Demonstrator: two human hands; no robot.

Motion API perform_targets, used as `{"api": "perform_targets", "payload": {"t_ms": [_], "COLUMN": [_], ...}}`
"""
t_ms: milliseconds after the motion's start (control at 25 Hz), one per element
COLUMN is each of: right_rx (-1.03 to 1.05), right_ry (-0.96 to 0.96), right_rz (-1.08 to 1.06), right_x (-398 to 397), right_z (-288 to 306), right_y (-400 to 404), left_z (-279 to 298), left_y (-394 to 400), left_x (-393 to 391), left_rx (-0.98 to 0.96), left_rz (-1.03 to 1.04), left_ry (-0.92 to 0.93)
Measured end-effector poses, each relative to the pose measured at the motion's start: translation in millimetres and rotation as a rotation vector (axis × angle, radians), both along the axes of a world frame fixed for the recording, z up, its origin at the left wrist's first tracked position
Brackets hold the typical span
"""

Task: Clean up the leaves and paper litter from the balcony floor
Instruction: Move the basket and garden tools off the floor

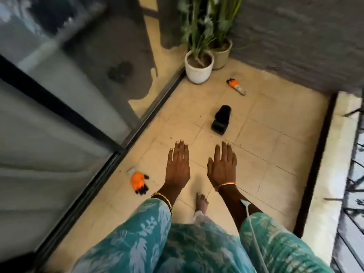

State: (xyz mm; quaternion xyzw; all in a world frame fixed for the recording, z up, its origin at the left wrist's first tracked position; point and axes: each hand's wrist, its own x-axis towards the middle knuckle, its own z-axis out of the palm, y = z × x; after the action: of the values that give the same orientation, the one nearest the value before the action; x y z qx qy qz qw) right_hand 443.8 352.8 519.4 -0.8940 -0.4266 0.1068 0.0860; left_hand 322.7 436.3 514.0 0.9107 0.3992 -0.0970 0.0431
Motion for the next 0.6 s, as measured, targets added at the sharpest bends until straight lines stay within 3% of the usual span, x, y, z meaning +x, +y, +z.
{"api": "perform_targets", "payload": {"t_ms": [320,600], "right_rx": [-0.097,-0.140], "right_ry": [0.071,0.201], "right_rz": [0.331,0.341], "right_x": [-64,-156], "right_z": [-45,-132], "right_y": [87,155], "left_z": [-40,-115], "left_y": [49,112], "left_x": [-86,-218], "left_rx": [-0.101,-0.303], "left_rz": [0.326,0.653], "left_ry": [0.069,0.055]}}
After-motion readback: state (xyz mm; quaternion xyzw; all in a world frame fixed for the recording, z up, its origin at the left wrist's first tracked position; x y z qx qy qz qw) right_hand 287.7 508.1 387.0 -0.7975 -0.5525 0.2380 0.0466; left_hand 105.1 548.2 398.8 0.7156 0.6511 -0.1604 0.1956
